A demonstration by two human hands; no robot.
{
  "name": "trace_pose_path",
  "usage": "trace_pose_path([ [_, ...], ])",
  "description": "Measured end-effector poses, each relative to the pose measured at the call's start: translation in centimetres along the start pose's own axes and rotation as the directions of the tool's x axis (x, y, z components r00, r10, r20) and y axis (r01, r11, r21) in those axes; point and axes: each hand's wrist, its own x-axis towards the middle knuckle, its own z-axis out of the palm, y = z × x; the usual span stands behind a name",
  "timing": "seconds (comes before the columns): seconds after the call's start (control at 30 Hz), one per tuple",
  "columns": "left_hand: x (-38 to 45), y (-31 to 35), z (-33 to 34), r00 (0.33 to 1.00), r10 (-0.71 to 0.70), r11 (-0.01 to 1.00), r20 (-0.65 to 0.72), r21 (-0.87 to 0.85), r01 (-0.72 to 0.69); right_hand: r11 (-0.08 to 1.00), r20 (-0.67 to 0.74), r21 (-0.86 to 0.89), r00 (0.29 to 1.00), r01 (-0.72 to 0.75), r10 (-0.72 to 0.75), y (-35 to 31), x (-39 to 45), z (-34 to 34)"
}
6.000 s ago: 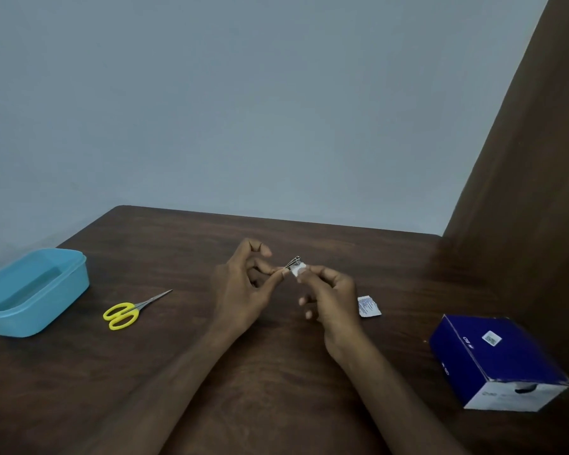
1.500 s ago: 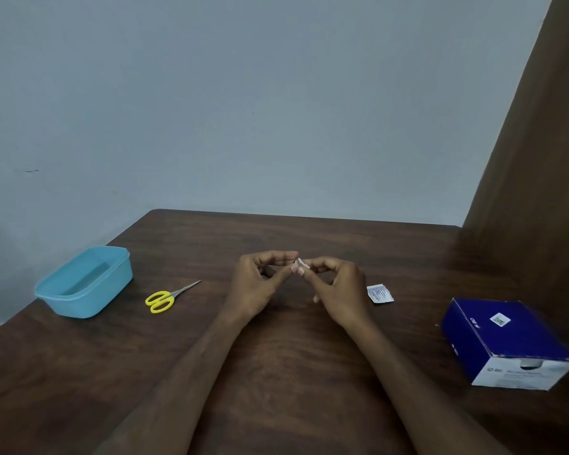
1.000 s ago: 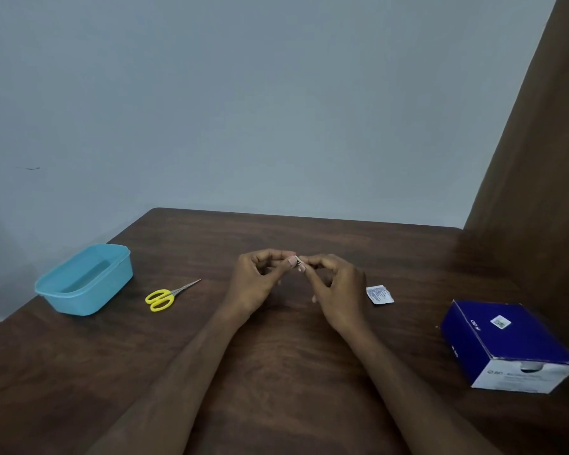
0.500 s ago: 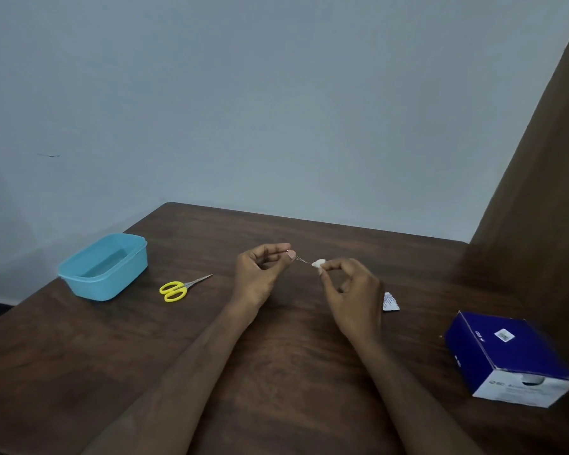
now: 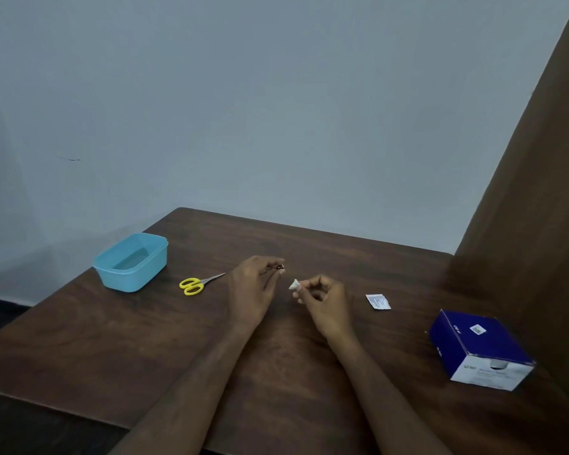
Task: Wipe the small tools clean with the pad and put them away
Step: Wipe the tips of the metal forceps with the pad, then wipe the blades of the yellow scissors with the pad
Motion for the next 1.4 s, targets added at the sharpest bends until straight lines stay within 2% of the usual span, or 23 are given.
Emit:
trace_pose_path([
  [0.17,-0.9,-0.4,-2.6,1.0,-0.002,0.996,0.004,0.086,0.002,0.995,-0.017,-0.093,0.999,0.032,-0.033,-1.0,-1.0,1.9],
  [0.4,0.4,-2.1,-8.9,0.994,-0.004,0.972,0.11,0.233,-0.022,0.993,-0.08,0.075,0.992,-0.088,0.094,-3.7,-1.8,8.7],
  [0.6,3.8,-4.4,-16.5,0.998,-0.028,0.969,0.062,0.248,0.012,0.988,0.045,0.133,0.997,-0.076,0.07,-3.2,-0.1,14.3],
  [0.8,7.2,-6.9,-22.5,0.974,-0.223,0.923,0.037,0.33,0.199,0.996,0.143,0.085,0.989,0.008,-0.02,-3.0,0.5,15.5],
  [0.9,8.7,-8.5,-22.7,0.93,-0.364,0.845,0.041,0.436,0.311,0.999,0.212,0.054,0.977,0.003,-0.015,-2.8,0.1,15.5],
  [1.03,10.3,-9.7,-21.8,0.872,-0.485,0.753,0.063,0.538,0.38,0.997,0.193,0.078,0.981,-0.013,-0.002,-3.0,0.2,15.8],
  [1.23,11.2,-11.4,-19.3,0.777,-0.614,0.59,0.138,0.735,0.335,0.984,0.159,0.173,0.987,-0.049,0.022,-2.8,0.5,15.8],
  [1.3,11.1,-12.1,-18.8,0.759,-0.633,0.566,0.153,0.76,0.32,0.982,0.16,0.181,0.987,-0.049,0.019,-2.7,0.5,15.9],
  [1.4,10.9,-12.7,-18.4,0.771,-0.612,0.581,0.174,0.76,0.29,0.979,0.154,0.195,0.988,-0.055,0.025,-2.5,0.6,15.8],
])
